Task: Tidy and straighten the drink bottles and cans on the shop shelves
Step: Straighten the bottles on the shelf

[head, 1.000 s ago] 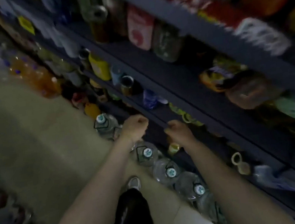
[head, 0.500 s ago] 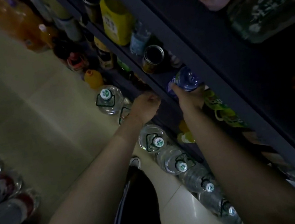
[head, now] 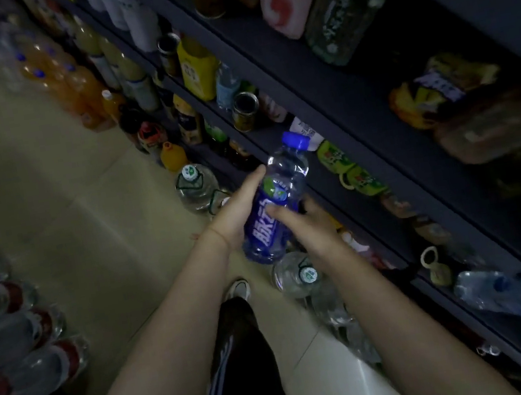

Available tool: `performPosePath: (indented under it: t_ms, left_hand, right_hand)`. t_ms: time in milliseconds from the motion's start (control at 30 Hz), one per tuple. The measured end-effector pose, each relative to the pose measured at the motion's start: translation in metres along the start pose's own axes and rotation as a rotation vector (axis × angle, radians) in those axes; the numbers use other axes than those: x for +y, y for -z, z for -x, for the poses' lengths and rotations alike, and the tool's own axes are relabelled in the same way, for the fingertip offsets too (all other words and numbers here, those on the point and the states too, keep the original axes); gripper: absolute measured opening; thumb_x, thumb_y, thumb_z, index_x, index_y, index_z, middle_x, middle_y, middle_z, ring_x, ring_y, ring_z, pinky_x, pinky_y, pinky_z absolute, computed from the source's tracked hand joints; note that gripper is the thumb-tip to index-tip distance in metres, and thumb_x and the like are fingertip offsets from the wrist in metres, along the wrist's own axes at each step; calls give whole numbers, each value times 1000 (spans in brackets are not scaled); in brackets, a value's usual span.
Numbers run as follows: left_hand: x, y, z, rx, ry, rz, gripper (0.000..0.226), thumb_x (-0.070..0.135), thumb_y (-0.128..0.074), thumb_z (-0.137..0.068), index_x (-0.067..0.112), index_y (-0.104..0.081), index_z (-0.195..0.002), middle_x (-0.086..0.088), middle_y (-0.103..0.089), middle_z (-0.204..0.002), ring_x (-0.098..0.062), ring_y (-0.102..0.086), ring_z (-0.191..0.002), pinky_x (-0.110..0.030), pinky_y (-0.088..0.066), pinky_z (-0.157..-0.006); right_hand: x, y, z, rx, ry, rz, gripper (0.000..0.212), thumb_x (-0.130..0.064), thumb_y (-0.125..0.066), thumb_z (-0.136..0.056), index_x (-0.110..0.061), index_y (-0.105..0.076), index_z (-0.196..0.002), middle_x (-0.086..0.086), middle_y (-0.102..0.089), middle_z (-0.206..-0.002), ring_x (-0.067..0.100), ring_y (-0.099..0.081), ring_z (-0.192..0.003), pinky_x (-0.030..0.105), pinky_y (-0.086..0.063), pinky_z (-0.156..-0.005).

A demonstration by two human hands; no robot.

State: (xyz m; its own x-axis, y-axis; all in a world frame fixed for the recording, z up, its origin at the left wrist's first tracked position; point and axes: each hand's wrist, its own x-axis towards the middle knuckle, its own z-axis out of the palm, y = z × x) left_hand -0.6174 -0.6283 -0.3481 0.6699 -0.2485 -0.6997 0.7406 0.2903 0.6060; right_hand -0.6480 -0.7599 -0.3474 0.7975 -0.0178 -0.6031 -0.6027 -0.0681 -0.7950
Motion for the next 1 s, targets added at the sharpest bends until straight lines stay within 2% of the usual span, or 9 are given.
performPosePath:
  t_ms: [133, 267, 367, 467, 567, 667, 733, 833, 1000]
  left_hand:
    - [-43, -73, 85, -78, -100, 58, 55, 57, -52, -92, 15, -67, -125, -11, -72, -115, -25, -69, -106, -37, -55, -92]
    - [-81, -175, 184, -217, -284, 74, 44, 40, -58, -92, 7, -66, -121, -12, -74, -101, -20, -73, -83, -34, -60, -78]
    - [-96, -252, 253, -312, -468, 91, 39, 35, -67, -83, 7, -69, -109, -16, -74, -95, -24, -73, -80, -35, -61, -71]
    - [-98, -327, 315, -447, -635, 43, 30, 23, -70, -79, 6, -68, -103, -13, -75, -91, -23, -73, -77, -34, -60, -69]
    - [-98, -392, 368, -648, -743, -46, 33, 17, -80, -72, 9, -71, -103, -13, -75, -97, -23, -72, -85, -34, -60, -73]
    - [-106, -442, 399, -814, -780, -184, 34, 20, -77, -68, 14, -75, -101, -9, -75, -100, -22, -72, -91, -31, -58, -77]
    - [-114, -473, 407, -878, -792, -274, 42, 14, -76, -72, 11, -69, -113, -8, -74, -107, -22, -70, -99, -30, -57, -81]
    - [-133, -516, 401, -904, -859, -470, 54, 0, -76, -78, 10, -57, -128, -7, -70, -117, -23, -66, -109, -32, -53, -89]
    - [-165, -555, 356, -692, -920, -651, 66, 7, -90, -64, 23, -61, -121, 6, -72, -111, -12, -67, -106, -33, -53, -90]
  right_hand:
    - [-10, 54, 107, -18, 110, -86, 55, -44, -74, -61, -23, -68, -111, 3, -76, -103, 23, -73, -96, 43, -57, -89]
    - [-16, 124, 230, 76, 259, -126, 50, -47, -73, -68, -24, -66, -111, 4, -75, -104, 21, -73, -95, 43, -58, -89]
    - [-29, 183, 323, 177, 403, -109, 43, -34, -75, -86, -16, -59, -121, 3, -72, -109, 11, -71, -91, 26, -58, -78]
    - [-48, 242, 405, 236, 571, -78, 44, -19, -78, -84, -11, -56, -121, 1, -70, -105, 6, -67, -84, 18, -55, -73]
    - [-61, 297, 470, 272, 699, -40, 45, -9, -82, -79, -12, -57, -116, -2, -71, -99, 5, -68, -85, 22, -55, -76]
    - [-59, 346, 519, 374, 783, -5, 48, -18, -88, -72, -19, -61, -111, -4, -74, -102, 11, -71, -95, 32, -59, -84]
    - [-51, 374, 536, 475, 818, -24, 51, -20, -90, -69, -23, -63, -112, -5, -74, -105, 11, -71, -97, 34, -59, -86]
    - [-35, 411, 539, 649, 838, -26, 57, -21, -88, -69, -28, -61, -119, -1, -70, -113, 15, -68, -104, 38, -57, -89]
    - [-11, 466, 515, 877, 721, 147, 66, -30, -75, -71, -37, -53, -134, 1, -51, -121, 14, -47, -117, 39, -48, -99]
